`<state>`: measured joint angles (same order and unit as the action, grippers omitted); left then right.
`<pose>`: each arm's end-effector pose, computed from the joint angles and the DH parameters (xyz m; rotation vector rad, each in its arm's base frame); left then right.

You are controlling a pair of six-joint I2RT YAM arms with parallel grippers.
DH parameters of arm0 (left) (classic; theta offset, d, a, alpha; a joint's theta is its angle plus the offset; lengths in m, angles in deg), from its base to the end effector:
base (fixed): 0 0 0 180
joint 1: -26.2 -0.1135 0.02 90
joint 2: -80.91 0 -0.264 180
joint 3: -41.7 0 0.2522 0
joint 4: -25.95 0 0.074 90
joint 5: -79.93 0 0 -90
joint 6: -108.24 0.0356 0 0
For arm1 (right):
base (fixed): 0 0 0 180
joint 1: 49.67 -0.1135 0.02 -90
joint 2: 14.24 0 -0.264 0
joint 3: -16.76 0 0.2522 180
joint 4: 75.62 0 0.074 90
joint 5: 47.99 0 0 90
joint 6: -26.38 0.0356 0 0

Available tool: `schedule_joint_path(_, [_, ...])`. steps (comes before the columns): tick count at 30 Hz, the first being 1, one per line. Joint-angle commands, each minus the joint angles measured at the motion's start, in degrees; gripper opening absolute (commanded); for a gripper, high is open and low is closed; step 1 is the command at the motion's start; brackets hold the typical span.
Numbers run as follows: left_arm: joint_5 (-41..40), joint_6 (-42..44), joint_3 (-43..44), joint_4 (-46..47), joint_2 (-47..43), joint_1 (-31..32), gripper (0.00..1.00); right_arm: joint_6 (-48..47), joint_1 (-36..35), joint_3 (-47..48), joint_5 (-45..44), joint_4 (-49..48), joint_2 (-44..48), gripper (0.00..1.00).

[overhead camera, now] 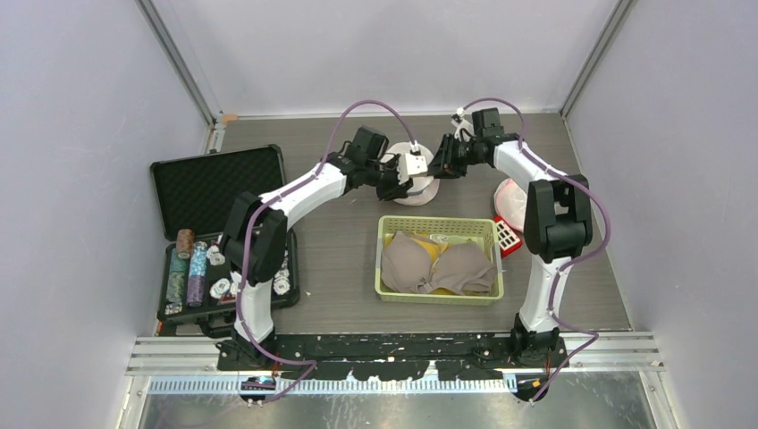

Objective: Unzip the laundry bag and remove the bra
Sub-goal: Unzip the laundry bag at the center of the board.

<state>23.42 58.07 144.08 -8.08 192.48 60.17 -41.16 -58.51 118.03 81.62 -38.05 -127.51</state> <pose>0.3552 -0.2630 0.2477 1.5714 1.6094 -0.6209 0.4281 0.0895 0.2264 -0.0318 2.4536 1.0851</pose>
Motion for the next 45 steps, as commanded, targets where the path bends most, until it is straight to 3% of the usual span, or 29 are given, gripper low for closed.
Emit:
schedule_joint_path(1, [0.2,-6.9,3.2,-0.1,-1.5,-1.0,0.36,-5.8,0.2,3.5,-2.7,4.6,-2.3,0.27])
schedule_joint_path(7, [0.8,-27.1,3.2,7.7,-3.1,-6.6,0.47,-8.3,0.2,4.5,-2.4,6.2,-4.8,0.19])
schedule_joint_path(11, [1.4,-41.7,5.6,10.3,-0.1,-11.4,0.6,-9.1,0.1,6.4,-2.3,7.0,-6.9,0.17])
schedule_joint_path(15, [4.7,-54.3,8.6,10.9,4.2,-14.6,0.6,-9.2,-0.3,8.5,-1.5,7.1,-8.6,0.16])
schedule_joint_path(27, [7.3,-64.5,4.1,14.5,7.5,-14.1,0.62,-8.8,-1.6,10.3,-0.8,6.2,-10.0,0.16])
schedule_joint_path(37, [11.3,-64.4,5.5,14.1,7.9,-13.5,0.62,-9.0,-3.1,12.2,-1.0,6.2,-11.1,0.16])
schedule_joint_path(43, [4.5,-69.8,1.5,15.5,5.6,-18.0,0.62,-10.6,-3.2,12.4,-2.8,7.0,-10.9,0.16])
schedule_joint_path(45, [1.5,-67.5,1.6,13.5,5.1,-19.1,0.62,-10.8,-3.1,12.2,-2.9,7.1,-10.9,0.16])
